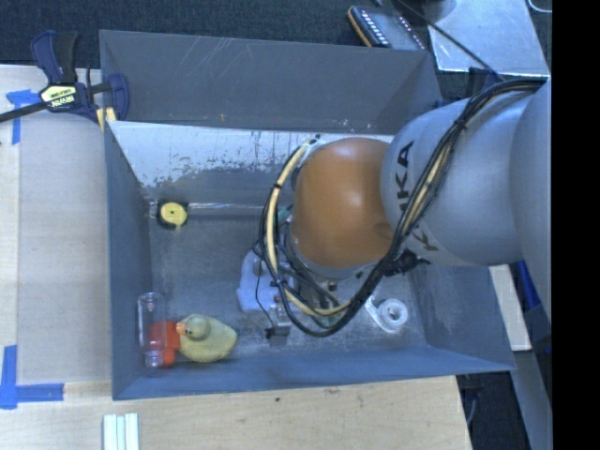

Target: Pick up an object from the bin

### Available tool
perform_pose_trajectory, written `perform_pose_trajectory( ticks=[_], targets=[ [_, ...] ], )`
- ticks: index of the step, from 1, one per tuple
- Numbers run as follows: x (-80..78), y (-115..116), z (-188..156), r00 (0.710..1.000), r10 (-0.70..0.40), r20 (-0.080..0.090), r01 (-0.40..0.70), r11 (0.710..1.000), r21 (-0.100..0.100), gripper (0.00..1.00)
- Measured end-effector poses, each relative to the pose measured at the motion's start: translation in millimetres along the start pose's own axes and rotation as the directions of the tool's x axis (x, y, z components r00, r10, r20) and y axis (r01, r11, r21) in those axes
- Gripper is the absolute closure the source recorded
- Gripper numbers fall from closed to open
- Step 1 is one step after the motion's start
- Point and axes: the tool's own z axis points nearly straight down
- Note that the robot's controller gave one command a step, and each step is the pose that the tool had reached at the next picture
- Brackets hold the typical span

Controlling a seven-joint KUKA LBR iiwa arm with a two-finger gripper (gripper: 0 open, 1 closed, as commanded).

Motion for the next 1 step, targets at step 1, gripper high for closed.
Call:
perform_pose_trajectory(
  ticks=[1],
  targets=[
    [-1.9, -0.4, -4.5, 1.000, 0.003, 0.008, -0.003, 1.000, -0.002, 0.00]
  ],
)
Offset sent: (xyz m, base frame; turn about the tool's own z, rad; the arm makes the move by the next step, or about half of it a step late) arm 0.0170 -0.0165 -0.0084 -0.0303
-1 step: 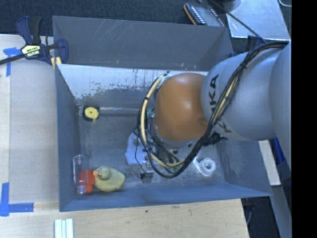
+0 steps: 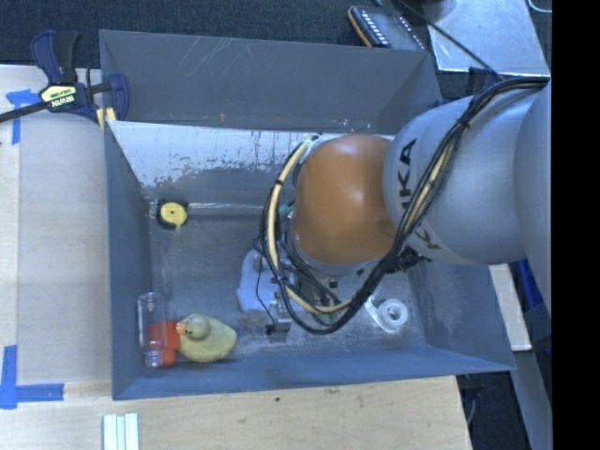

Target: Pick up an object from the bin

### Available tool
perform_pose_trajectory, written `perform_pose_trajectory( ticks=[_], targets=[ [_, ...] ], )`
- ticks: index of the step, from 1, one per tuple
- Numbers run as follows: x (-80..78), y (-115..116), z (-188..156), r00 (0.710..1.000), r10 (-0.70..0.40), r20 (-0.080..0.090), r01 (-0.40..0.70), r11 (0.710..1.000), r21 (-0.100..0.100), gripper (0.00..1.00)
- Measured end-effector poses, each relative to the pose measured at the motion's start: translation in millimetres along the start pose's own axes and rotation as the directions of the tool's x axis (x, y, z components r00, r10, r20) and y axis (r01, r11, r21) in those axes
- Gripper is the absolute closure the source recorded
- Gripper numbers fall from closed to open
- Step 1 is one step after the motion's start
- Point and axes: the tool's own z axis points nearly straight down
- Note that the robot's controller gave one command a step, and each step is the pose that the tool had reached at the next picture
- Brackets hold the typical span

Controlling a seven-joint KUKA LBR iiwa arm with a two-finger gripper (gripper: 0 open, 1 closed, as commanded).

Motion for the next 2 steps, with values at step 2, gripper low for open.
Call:
perform_pose_trajectory(
  ticks=[2],
  targets=[
    [-10.0, -26, 19, 0.998, -0.059, 0.000, 0.059, 0.998, 0.001, 0.00]
  ],
)
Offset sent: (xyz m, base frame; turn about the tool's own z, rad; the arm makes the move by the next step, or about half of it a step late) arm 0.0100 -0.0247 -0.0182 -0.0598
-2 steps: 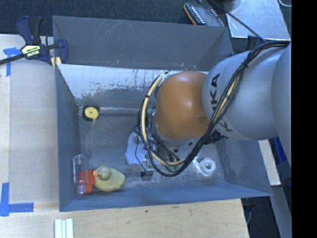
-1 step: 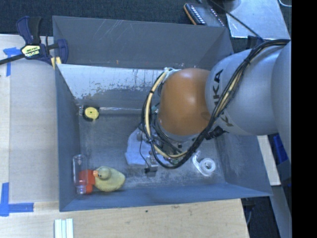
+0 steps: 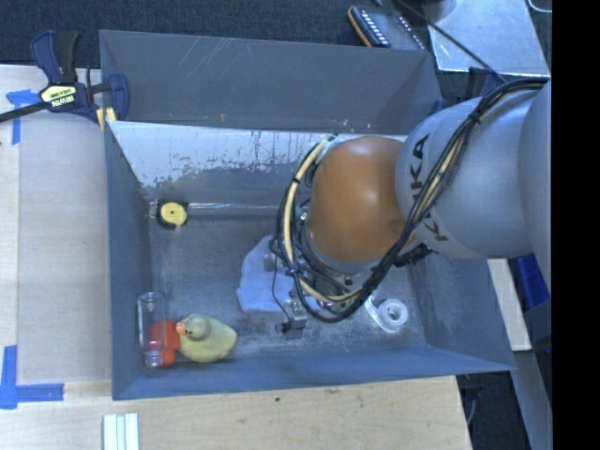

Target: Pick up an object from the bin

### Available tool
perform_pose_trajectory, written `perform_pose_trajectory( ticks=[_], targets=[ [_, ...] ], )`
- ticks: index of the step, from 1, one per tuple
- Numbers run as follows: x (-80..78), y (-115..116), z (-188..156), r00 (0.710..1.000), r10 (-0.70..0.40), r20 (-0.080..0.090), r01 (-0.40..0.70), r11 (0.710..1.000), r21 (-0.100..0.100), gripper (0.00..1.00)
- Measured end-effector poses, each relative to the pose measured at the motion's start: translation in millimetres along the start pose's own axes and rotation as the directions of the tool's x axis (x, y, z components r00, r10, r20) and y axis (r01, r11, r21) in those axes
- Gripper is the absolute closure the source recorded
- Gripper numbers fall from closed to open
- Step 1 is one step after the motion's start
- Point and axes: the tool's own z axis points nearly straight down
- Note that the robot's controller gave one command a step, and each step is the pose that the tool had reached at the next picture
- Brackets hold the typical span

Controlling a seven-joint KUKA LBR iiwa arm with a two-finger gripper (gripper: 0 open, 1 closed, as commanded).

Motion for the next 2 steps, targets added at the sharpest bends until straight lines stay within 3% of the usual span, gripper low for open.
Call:
perform_pose_trajectory(
  ticks=[2],
  targets=[
    [-10.1, -4.9, 6.7, 1.000, -0.004, 0.006, 0.004, 1.000, -0.001, 0.00]
  ],
)
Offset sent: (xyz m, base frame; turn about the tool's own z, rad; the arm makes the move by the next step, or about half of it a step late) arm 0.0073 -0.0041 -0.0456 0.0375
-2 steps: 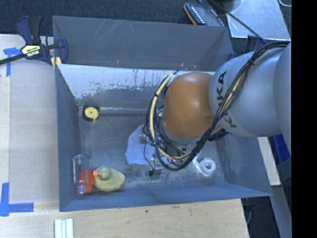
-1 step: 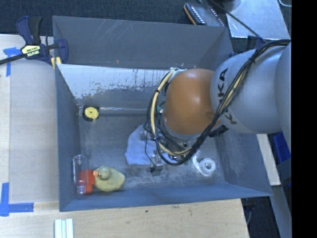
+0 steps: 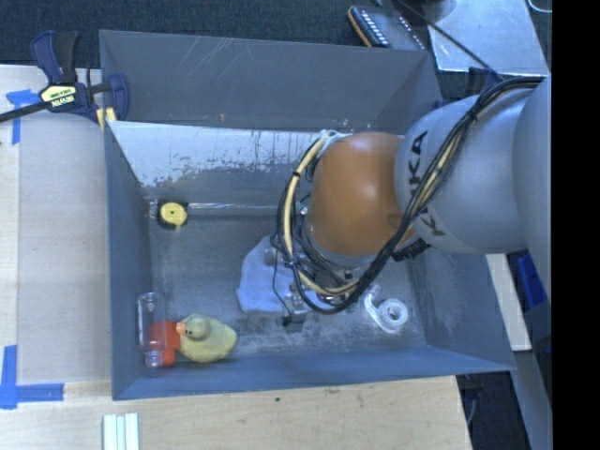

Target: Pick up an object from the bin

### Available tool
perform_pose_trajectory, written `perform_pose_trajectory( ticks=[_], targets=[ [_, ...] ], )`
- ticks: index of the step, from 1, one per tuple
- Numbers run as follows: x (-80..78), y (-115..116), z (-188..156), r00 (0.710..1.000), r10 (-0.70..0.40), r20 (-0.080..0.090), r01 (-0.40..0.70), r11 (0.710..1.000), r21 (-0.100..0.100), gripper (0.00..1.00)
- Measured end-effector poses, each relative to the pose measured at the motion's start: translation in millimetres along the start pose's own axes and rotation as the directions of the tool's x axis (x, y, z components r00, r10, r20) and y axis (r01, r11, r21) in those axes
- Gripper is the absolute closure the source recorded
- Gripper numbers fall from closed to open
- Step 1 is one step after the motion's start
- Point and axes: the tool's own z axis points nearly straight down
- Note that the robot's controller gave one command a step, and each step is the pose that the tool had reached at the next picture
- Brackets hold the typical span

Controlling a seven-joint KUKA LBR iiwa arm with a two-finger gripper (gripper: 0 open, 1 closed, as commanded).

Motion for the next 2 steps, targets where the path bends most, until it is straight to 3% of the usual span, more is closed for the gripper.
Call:
perform_pose_trajectory(
  ticks=[1, 2],
  targets=[
    [-2.1, -30.5, 43.2, 0.995, -0.104, -0.002, 0.104, 0.995, 0.000, 1.00],
    [-2.1, -30.5, 43.2, 0.995, -0.104, -0.002, 0.104, 0.995, 0.000, 1.00]
  ],
)
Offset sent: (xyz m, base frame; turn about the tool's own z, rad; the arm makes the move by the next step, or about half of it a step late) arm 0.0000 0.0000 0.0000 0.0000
